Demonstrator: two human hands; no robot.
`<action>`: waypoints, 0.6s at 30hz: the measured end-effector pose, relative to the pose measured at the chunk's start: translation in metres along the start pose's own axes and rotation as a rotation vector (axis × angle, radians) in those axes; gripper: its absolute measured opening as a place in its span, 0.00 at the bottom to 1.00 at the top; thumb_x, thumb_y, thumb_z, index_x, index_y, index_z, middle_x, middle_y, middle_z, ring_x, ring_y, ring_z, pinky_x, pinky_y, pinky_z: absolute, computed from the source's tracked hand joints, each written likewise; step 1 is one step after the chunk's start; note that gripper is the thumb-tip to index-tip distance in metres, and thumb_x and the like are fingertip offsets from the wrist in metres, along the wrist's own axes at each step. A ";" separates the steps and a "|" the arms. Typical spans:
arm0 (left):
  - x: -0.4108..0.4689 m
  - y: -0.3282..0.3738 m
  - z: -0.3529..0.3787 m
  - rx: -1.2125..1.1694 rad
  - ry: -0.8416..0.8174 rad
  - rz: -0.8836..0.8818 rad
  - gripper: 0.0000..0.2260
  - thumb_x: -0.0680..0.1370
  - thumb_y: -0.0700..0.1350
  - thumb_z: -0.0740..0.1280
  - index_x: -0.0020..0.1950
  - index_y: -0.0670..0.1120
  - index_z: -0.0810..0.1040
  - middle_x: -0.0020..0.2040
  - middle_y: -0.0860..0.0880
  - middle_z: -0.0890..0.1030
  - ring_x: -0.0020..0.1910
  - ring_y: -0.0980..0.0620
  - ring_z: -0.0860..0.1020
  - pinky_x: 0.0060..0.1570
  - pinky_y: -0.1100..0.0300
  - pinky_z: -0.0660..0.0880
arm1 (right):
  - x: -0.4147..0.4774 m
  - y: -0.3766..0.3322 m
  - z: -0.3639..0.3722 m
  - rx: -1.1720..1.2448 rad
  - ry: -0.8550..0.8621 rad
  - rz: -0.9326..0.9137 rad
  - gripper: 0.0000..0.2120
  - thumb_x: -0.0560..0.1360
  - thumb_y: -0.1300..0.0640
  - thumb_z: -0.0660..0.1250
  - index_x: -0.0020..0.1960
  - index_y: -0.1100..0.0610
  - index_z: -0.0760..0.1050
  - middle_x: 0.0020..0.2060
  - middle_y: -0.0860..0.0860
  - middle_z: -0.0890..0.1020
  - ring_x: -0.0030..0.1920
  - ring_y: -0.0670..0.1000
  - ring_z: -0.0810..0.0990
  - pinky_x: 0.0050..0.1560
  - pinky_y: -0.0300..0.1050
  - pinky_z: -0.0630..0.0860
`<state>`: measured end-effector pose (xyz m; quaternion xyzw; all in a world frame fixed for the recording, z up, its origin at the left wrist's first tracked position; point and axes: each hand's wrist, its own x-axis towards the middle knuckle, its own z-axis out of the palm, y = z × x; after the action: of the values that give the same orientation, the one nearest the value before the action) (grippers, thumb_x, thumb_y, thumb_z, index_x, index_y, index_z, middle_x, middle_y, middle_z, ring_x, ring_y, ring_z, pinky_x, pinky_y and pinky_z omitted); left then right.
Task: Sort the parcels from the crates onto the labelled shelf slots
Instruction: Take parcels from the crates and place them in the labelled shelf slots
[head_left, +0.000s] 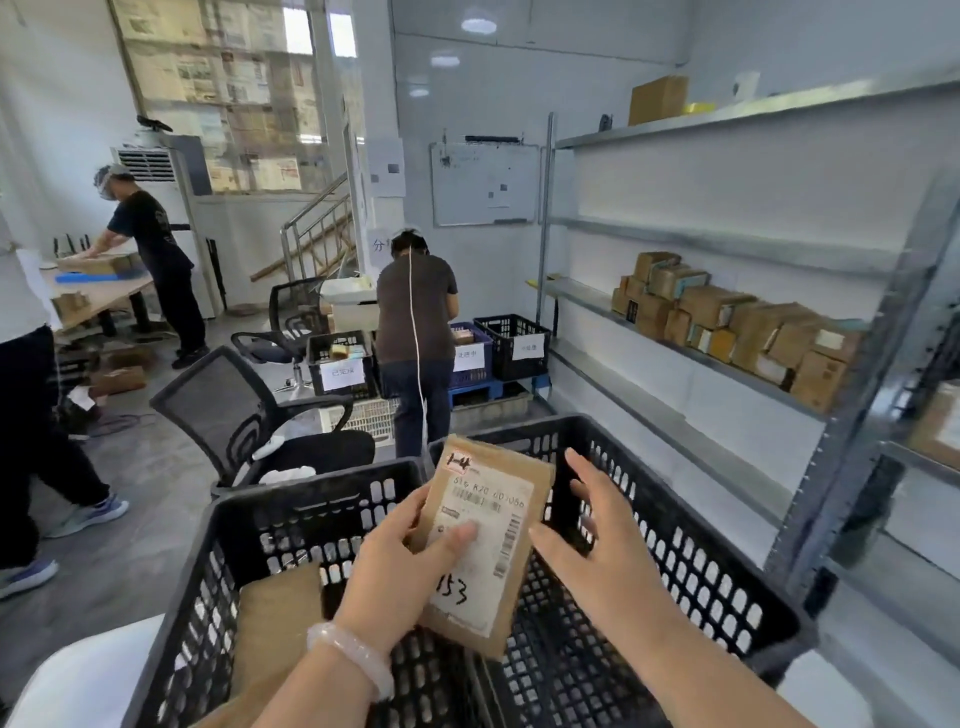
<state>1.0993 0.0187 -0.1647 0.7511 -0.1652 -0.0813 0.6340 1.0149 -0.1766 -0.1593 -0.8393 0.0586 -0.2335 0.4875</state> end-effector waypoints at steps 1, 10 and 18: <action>0.006 0.007 0.017 -0.053 0.009 0.013 0.20 0.70 0.57 0.75 0.57 0.69 0.72 0.46 0.67 0.83 0.43 0.62 0.84 0.34 0.68 0.79 | -0.005 0.002 -0.011 -0.021 0.014 -0.018 0.37 0.69 0.35 0.68 0.70 0.26 0.51 0.69 0.25 0.56 0.71 0.34 0.57 0.72 0.52 0.62; 0.004 0.072 0.217 0.034 -0.313 0.302 0.38 0.76 0.53 0.71 0.69 0.79 0.48 0.61 0.70 0.73 0.55 0.73 0.75 0.45 0.76 0.74 | -0.046 0.041 -0.170 -0.076 0.363 0.079 0.36 0.77 0.53 0.67 0.65 0.20 0.51 0.68 0.31 0.65 0.67 0.35 0.65 0.63 0.50 0.75; -0.050 0.124 0.422 -0.025 -0.566 0.526 0.36 0.78 0.45 0.70 0.66 0.80 0.53 0.67 0.64 0.69 0.63 0.69 0.71 0.51 0.75 0.73 | -0.126 0.086 -0.366 -0.241 0.573 0.108 0.37 0.76 0.57 0.68 0.68 0.23 0.54 0.65 0.27 0.66 0.66 0.32 0.65 0.50 0.35 0.78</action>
<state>0.8948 -0.3723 -0.1251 0.6230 -0.5197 -0.1221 0.5717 0.7503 -0.4694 -0.1222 -0.7867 0.2654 -0.4258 0.3597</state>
